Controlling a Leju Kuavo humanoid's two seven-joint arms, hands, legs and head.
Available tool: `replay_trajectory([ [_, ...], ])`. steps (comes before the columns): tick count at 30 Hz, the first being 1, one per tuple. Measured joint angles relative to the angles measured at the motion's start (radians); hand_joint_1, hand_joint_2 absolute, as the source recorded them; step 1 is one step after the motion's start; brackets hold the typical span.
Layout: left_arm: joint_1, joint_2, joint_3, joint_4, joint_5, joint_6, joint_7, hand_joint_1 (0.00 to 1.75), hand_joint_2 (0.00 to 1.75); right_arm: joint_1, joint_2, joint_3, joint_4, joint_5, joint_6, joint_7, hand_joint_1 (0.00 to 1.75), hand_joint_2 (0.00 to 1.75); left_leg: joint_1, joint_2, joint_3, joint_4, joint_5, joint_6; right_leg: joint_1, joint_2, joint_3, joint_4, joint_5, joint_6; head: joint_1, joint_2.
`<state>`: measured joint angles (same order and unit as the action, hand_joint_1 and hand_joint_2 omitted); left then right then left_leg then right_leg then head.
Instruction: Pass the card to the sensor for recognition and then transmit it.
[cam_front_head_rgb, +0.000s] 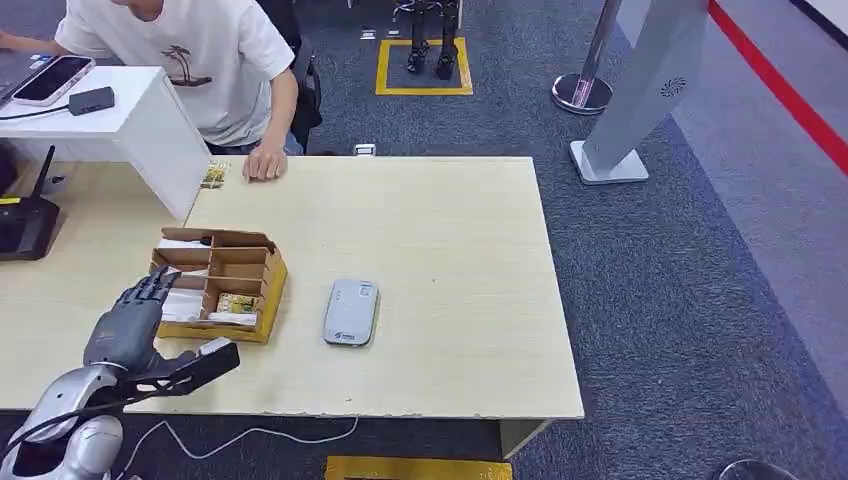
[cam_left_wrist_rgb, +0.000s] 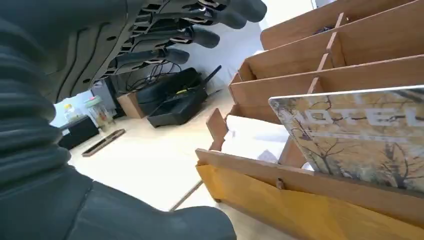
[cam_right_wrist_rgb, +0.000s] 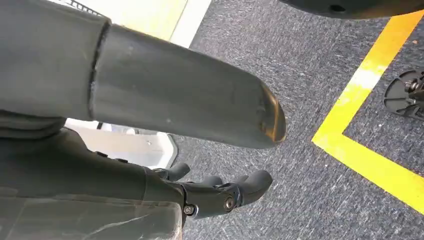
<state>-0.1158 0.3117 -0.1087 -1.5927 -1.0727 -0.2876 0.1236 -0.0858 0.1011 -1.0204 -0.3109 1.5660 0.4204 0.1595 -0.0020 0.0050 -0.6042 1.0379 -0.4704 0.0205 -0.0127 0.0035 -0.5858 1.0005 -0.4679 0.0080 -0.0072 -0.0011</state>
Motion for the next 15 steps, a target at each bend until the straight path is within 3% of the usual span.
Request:
replay_trajectory([
  [15, -0.016, 0.01, -0.005, 0.01, 0.077, -0.018, -0.019, 0.0, 1.75, 0.0, 0.0, 0.016, 0.002, 0.0, 0.0, -0.001, 0.0, 0.0, 0.0, 0.0, 0.0, 0.0, 0.0, 0.0, 0.0, 0.0, 0.0, 0.0, 0.0, 0.0, 0.0, 0.0],
])
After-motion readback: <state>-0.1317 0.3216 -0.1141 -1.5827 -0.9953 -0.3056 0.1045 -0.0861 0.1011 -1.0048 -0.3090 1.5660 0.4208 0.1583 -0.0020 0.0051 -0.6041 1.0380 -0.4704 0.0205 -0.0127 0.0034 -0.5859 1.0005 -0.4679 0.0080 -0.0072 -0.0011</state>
